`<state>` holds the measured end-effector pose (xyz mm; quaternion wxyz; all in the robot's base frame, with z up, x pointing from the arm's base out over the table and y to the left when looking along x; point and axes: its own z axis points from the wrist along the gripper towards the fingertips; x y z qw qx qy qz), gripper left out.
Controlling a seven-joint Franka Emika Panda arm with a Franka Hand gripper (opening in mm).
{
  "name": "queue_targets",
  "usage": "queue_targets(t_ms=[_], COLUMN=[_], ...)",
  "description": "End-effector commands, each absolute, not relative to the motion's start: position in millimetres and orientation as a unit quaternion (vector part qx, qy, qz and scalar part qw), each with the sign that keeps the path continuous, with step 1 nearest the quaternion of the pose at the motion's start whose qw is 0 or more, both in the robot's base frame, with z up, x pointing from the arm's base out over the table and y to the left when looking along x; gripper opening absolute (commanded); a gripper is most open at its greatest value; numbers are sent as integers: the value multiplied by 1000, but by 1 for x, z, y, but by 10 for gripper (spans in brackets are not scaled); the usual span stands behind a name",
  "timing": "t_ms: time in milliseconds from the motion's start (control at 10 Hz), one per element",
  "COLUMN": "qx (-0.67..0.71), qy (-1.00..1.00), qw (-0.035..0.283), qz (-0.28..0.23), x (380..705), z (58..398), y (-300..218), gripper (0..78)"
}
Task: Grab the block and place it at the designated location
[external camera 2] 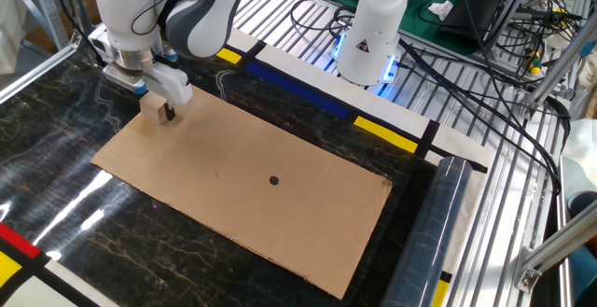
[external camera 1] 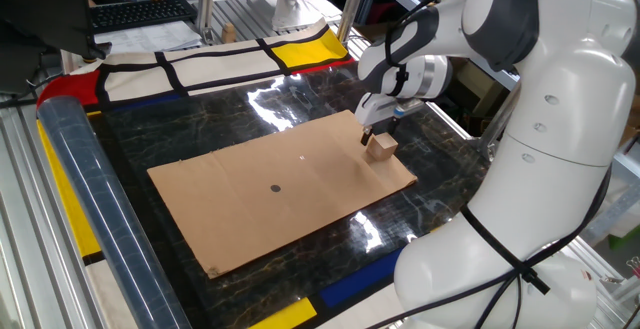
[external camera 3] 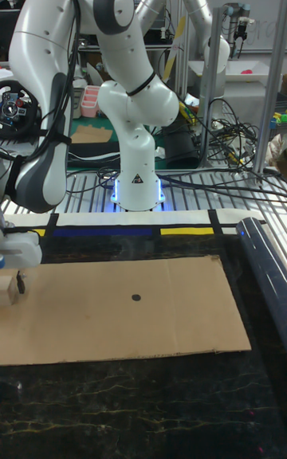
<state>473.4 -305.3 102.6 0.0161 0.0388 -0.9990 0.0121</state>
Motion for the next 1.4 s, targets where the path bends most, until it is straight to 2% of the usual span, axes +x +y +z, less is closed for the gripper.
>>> queue_targets(t_ms=[100, 1400], qx=[38, 37], qy=[-999, -998], qw=[15, 37], qz=[14, 20], x=[474, 463], z=[104, 92], y=[-306, -328], gripper=[775, 775])
